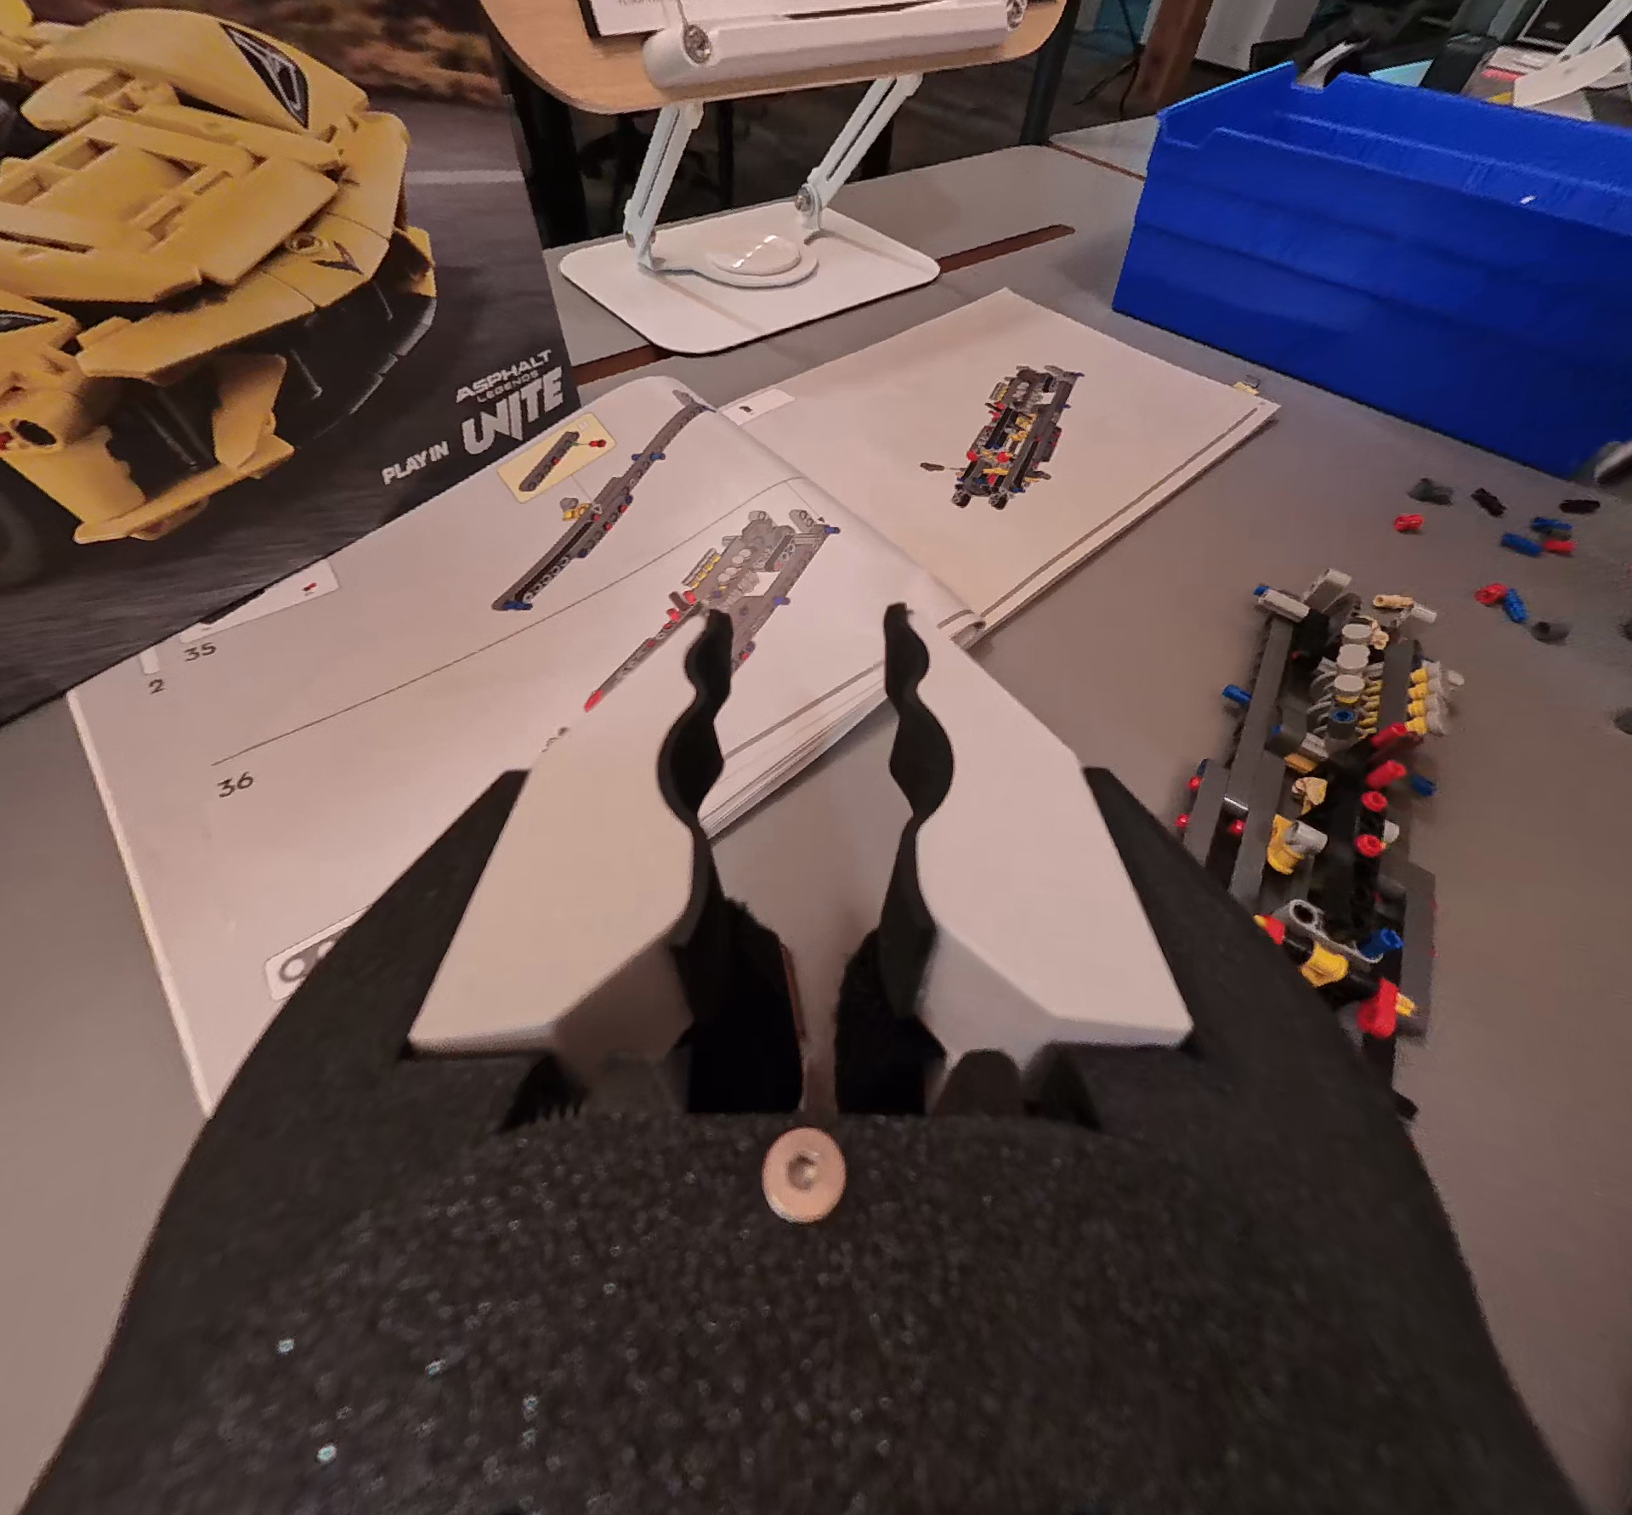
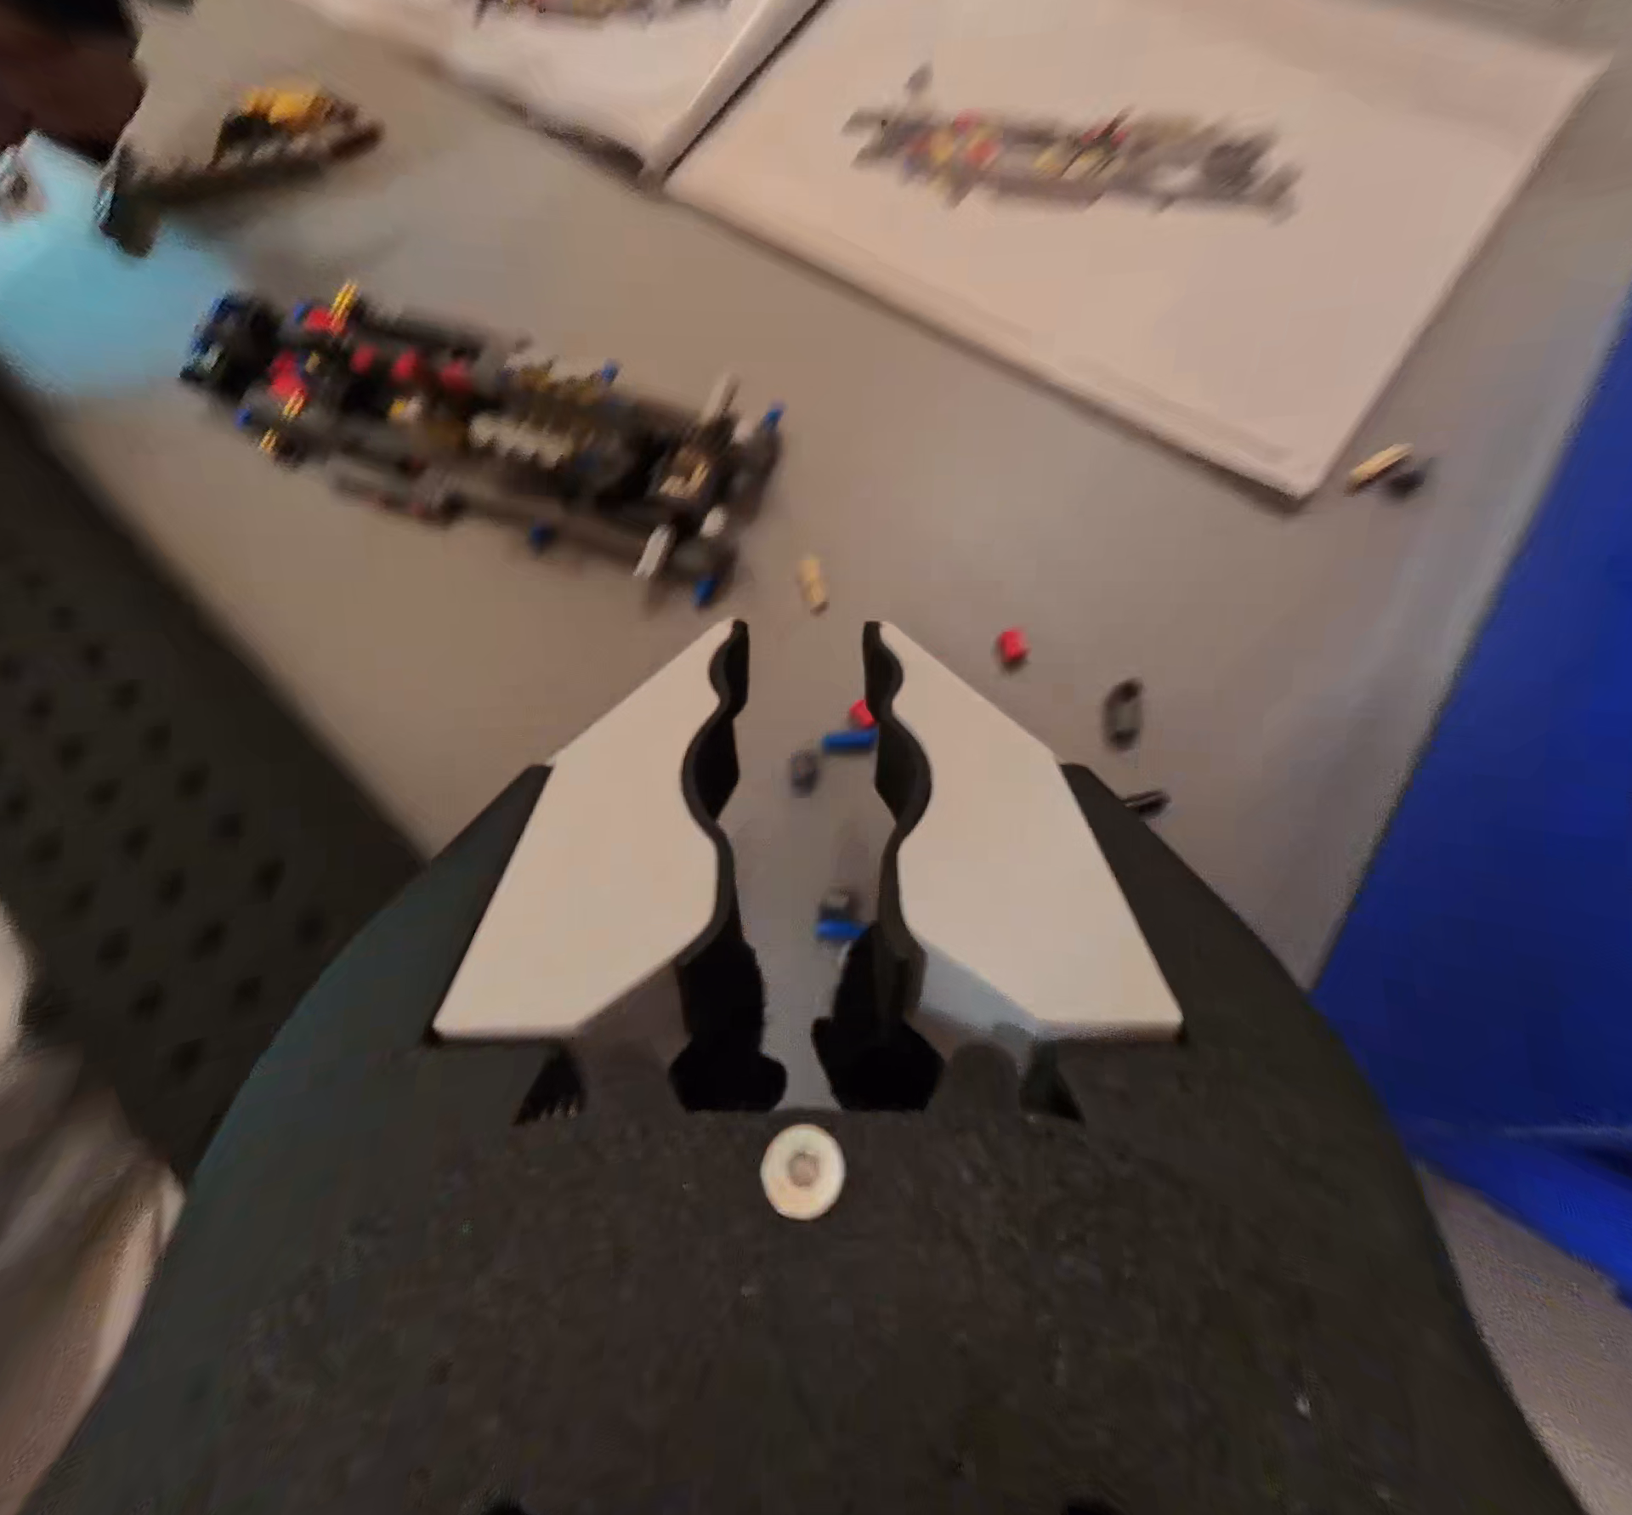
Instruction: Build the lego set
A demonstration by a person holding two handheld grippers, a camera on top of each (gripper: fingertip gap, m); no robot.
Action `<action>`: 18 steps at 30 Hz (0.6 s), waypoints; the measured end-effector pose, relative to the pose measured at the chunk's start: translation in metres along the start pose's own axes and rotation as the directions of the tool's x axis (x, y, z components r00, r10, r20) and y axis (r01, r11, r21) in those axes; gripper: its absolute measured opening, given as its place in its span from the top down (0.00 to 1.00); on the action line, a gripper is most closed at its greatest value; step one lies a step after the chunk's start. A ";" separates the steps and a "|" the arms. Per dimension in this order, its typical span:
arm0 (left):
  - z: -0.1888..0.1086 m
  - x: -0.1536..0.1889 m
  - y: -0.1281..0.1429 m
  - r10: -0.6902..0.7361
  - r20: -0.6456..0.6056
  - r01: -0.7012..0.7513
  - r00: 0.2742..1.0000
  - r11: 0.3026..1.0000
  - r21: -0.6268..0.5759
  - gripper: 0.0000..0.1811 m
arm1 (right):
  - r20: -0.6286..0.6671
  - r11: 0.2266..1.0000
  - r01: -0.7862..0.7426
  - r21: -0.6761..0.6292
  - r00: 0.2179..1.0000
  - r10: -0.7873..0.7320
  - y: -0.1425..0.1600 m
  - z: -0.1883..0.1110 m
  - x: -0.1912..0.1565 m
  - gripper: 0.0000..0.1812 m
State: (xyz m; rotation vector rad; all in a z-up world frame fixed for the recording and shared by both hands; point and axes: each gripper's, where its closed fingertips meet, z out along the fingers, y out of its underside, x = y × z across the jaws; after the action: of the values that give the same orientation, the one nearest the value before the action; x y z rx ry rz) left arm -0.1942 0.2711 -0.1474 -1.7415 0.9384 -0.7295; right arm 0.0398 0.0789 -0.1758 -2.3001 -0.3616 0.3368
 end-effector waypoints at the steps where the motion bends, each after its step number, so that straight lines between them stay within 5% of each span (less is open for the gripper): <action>1: 0.000 0.003 -0.001 0.004 -0.007 -0.004 1.000 1.000 0.001 0.81 | 0.034 0.999 0.002 -0.034 0.999 -0.001 0.012 0.000 -0.010 0.87; 8: 0.003 0.020 0.003 0.081 -0.031 -0.082 0.996 0.997 -0.015 0.82 | 0.085 0.965 0.168 -0.201 0.984 -0.154 0.068 0.009 -0.047 0.87; 18: 0.002 0.025 0.002 0.100 -0.038 -0.100 0.994 0.995 -0.008 0.82 | 0.159 0.978 0.179 -0.109 0.974 -0.160 0.042 0.027 -0.067 0.97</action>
State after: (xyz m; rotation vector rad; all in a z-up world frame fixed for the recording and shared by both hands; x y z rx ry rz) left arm -0.1799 0.2501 -0.1482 -1.6817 1.0485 -0.6955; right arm -0.0251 0.0450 -0.2159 -2.3495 -0.6678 0.4119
